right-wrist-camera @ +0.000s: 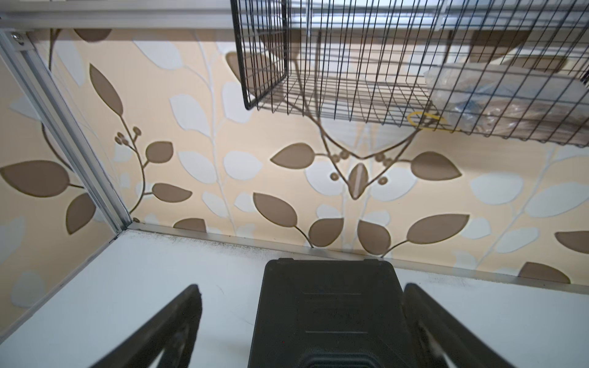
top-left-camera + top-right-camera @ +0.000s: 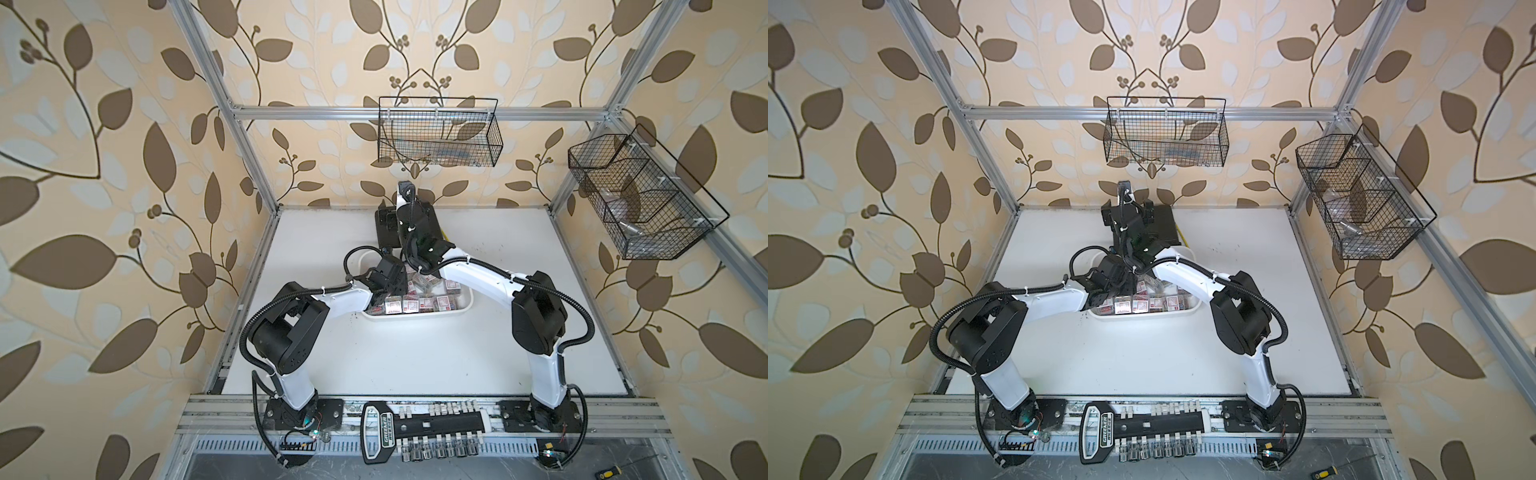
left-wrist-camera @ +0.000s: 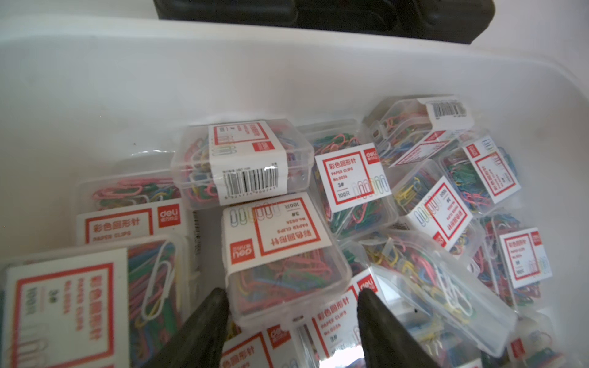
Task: Take the paper clips out of the storage box
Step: Pick up the boxed paper clips from the storage box.
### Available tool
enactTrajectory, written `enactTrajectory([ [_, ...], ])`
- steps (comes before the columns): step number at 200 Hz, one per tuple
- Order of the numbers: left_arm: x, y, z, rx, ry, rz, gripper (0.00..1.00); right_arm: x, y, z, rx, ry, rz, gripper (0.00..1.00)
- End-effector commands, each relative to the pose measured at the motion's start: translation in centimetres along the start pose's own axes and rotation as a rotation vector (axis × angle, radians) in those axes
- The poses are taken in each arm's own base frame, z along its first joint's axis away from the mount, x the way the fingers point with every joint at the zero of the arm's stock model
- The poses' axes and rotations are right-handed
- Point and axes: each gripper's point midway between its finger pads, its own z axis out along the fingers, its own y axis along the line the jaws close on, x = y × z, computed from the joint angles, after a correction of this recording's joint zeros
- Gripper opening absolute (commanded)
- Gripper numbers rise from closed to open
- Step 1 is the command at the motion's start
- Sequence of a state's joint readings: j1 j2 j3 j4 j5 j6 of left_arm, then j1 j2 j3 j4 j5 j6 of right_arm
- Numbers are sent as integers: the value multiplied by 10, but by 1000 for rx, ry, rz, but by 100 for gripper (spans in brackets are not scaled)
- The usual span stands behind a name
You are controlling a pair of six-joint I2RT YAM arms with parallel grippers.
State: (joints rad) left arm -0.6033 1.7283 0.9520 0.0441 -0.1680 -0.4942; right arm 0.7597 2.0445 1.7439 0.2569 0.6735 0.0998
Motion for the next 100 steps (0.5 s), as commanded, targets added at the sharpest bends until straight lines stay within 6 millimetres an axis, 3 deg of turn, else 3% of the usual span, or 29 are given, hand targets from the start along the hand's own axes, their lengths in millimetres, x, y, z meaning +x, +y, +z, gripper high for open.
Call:
enactTrajectory([
  [1, -15, 3, -4, -58, -52, 1, 68, -4, -1, 4, 15, -5, -13, 98],
  [56, -24, 8, 11, -125, -70, 14, 69, -15, -10, -10, 7, -41, 34, 98],
  [87, -22, 10, 22, -155, -58, 17, 62, -19, -11, -12, 6, -49, 41, 98],
  [100, -21, 11, 25, -166, -52, 19, 55, -19, -13, -12, 10, -48, 42, 98],
])
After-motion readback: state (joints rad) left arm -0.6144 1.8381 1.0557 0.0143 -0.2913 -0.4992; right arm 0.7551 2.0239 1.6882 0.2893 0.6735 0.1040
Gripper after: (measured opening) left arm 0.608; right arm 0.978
